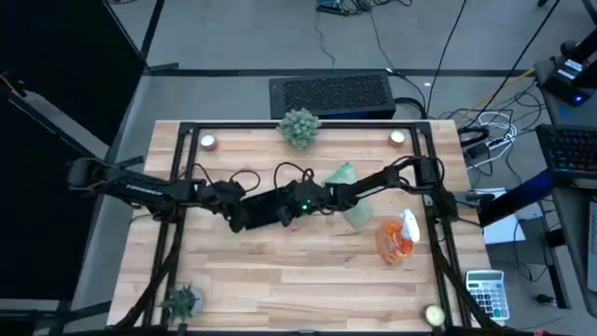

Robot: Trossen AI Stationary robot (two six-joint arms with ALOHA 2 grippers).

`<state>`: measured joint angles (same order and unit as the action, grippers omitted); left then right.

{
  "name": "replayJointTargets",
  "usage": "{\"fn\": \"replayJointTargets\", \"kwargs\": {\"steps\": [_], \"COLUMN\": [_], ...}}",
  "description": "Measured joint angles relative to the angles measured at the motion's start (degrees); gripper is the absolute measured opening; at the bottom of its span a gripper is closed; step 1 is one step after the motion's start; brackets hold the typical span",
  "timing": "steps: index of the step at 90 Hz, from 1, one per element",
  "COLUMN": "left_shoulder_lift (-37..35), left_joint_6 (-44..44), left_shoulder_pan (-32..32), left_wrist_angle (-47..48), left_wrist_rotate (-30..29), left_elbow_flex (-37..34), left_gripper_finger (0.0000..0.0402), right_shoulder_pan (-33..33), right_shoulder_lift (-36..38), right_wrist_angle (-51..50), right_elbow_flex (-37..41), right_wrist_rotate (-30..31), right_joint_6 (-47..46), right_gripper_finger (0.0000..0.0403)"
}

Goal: Apply microfiber cloth
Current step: Spray the front of the cellphone with a spray bottle

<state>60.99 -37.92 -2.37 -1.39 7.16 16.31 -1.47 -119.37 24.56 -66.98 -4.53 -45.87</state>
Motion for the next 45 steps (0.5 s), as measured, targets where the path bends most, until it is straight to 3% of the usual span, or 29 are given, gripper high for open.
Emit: {"fn": "replayJointTargets", "kwargs": {"steps": [25, 45], "left_shoulder_lift": [-11.92, -13.11], "left_joint_6": [10.15, 19.37], "left_shoulder_pan": [-0.11, -0.24], "left_wrist_angle": [4.25, 1.08], "left_wrist_rotate": [-0.15, -0.20], "left_elbow_flex": [9.95, 14.08], "left_gripper_finger": [0.0000, 0.0000], "right_shoulder_pan": [-0.47, 0.17], "right_shoulder_lift": [15.41, 29.19], "right_wrist_angle": [-23.99, -40.23], "right_elbow_flex": [0.13, 0.13], "right_wrist_rotate": [0.53, -0.19], "right_joint_6": [19.32, 34.45], "right_gripper_finger": [0.0007, 0.0007]}}
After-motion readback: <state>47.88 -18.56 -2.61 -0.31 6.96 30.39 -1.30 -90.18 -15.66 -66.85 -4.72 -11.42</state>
